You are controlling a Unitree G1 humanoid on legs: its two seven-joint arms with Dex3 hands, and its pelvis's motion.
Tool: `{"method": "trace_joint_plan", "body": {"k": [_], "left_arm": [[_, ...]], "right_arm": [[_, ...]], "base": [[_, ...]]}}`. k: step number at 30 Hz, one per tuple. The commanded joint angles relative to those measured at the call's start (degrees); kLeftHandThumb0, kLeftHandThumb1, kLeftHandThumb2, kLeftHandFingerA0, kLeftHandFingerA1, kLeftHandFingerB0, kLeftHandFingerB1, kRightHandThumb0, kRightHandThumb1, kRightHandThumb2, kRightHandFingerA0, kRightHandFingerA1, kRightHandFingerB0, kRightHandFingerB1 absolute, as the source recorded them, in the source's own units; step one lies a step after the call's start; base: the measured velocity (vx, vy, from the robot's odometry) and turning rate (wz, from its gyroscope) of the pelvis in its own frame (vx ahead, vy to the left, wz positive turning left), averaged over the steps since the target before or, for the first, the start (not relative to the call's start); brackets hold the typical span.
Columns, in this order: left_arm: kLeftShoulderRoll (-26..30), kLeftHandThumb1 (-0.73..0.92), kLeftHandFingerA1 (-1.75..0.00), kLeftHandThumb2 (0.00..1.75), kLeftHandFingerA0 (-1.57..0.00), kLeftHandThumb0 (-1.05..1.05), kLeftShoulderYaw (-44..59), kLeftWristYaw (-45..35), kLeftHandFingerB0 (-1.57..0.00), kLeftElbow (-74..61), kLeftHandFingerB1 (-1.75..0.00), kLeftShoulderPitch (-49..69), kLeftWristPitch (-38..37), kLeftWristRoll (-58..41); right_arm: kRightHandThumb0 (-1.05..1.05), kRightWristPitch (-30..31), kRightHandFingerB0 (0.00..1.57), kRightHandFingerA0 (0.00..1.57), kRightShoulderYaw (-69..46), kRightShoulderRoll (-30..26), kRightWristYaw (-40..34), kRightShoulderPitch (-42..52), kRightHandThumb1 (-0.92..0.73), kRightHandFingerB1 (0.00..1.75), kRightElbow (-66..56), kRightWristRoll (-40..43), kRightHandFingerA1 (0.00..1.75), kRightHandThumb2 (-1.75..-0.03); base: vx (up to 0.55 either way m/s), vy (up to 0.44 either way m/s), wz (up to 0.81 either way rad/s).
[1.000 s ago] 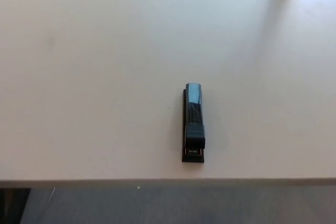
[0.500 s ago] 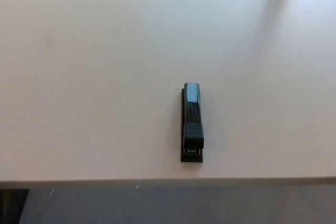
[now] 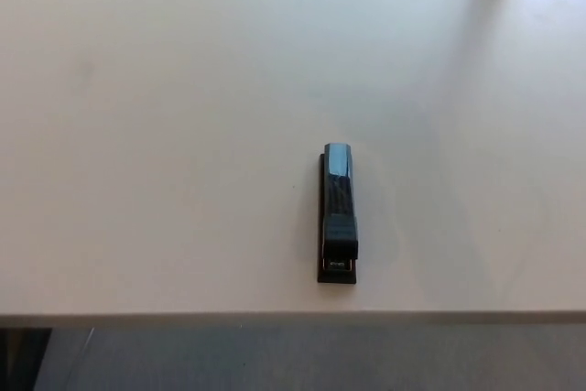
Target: The robot uses its right hand to press on the stapler that is in the middle of the desk
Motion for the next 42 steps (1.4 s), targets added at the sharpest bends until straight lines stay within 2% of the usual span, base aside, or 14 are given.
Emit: {"method": "trace_joint_plan", "body": {"k": [1,6,8,10,13,25,30,34,35,36,37,40,41,42], "left_arm": [[1.21,0.92,-0.41,0.75,-0.08,-0.74,-0.03,-0.47,-0.09,0.16,-0.34,0.60,-1.89,-0.68],[1.13,0.92,-0.36,0.71,-0.07,-0.70,0.06,-0.78,-0.07,0.03,-0.32,0.88,-1.61,-0.96],[1.09,0.92,-0.36,0.72,-0.06,-0.69,0.11,-1.29,-0.07,0.00,-0.32,0.86,-1.90,-1.17],[1.14,0.92,-0.35,0.70,-0.06,-0.71,0.02,-1.02,-0.07,0.34,-0.32,0.72,-2.14,-0.89],[1.04,0.92,-0.39,0.72,-0.09,-0.74,0.09,-1.28,-0.09,0.10,-0.33,0.67,-1.84,-1.12],[0.97,0.92,-0.43,0.74,-0.09,-0.75,-0.44,-0.14,-0.10,1.14,-0.33,0.09,-2.11,-0.20],[1.16,0.92,-0.38,0.71,-0.07,-0.72,-0.23,-0.79,-0.08,0.67,-0.33,0.36,-2.33,-0.67],[1.50,0.92,-0.39,0.72,-0.07,-0.73,-0.41,-0.87,-0.08,0.81,-0.34,-0.15,-2.37,-0.51],[1.34,0.71,-0.45,1.10,0.00,-0.79,-0.54,-0.88,-0.12,0.29,-0.42,0.06,-2.44,-0.48],[1.28,0.91,-0.40,0.75,-0.08,-0.75,-0.57,-0.77,-0.08,0.25,-0.34,0.02,-2.29,-0.48],[1.26,0.72,-0.45,1.10,0.00,-0.81,-0.59,-0.64,-0.10,0.17,-0.41,0.02,-2.16,-0.48],[1.41,0.72,-0.45,1.11,0.00,-0.80,-0.83,-0.09,-0.09,0.18,-0.42,0.03,-2.00,-0.14],[1.35,0.70,-0.45,1.10,0.00,-0.79,-0.56,-0.50,-0.11,0.72,-0.42,-0.20,-2.14,-0.63],[1.26,0.92,-0.40,0.72,-0.08,-0.75,-0.34,-0.89,-0.09,0.87,-0.33,-0.29,-2.09,-1.07]], "right_arm": [[-0.11,5.51,0.81,1.29,14.41,9.39,-1.05,-7.67,-0.75,1.05,2.75,-10.74,1.00,-0.73],[-0.19,5.31,0.80,1.26,16.59,15.34,-0.88,-9.60,-0.80,1.09,10.28,-9.80,1.02,-0.64],[-0.17,5.45,0.80,1.24,17.80,16.36,-1.48,-10.55,-0.80,1.10,12.79,-12.40,1.05,-0.66],[-0.13,4.29,0.80,1.22,18.71,17.99,-1.31,-11.41,-0.72,1.09,15.82,-13.62,1.10,-0.80],[-0.11,2.79,0.78,1.19,19.13,20.79,-0.41,-12.53,-0.73,1.14,21.29,-13.57,1.19,-0.80],[-0.18,-4.49,0.74,1.23,20.62,26.58,-1.81,-13.95,-0.79,1.22,45.32,-20.17,1.03,-0.68],[-0.25,-7.57,0.76,1.21,18.79,27.46,-1.78,-13.59,-0.81,1.02,54.40,-20.01,1.04,-0.63],[-0.16,-5.84,0.81,1.24,17.19,29.21,-1.67,-13.60,-0.71,1.11,58.75,-19.28,1.07,-0.77],[-0.18,-6.29,0.79,1.23,16.43,30.05,-1.46,-13.17,-0.72,1.15,60.33,-18.95,1.08,-0.72],[-0.21,-6.32,0.78,1.21,16.45,30.46,-1.81,-12.77,-0.74,1.15,61.44,-19.53,1.09,-0.67],[-0.21,-6.55,0.77,1.21,16.55,30.65,-2.13,-12.62,-0.74,1.14,62.35,-20.19,1.09,-0.66],[-0.19,-7.96,0.75,1.22,16.73,31.06,-1.78,-11.47,-0.72,1.15,64.52,-21.14,1.06,-0.72],[-0.16,-8.19,0.77,1.23,16.60,31.28,-1.72,-10.79,-0.74,1.14,65.30,-21.20,1.01,-0.72],[-0.15,-8.40,0.78,1.24,16.60,31.44,-1.86,-10.32,-0.69,1.17,65.97,-21.41,1.04,-0.82]], "base": [[0.00,0.000,0.00],[0.00,0.000,0.00],[0.00,0.000,0.00],[0.00,0.000,0.00],[0.00,0.000,0.00],[0.00,0.000,0.00],[0.00,0.000,0.00],[0.00,0.000,0.00],[0.00,0.000,0.00],[0.00,0.000,0.00],[0.00,0.000,0.00],[0.00,0.000,0.00],[0.00,0.000,0.00],[0.00,0.000,0.00]]}}
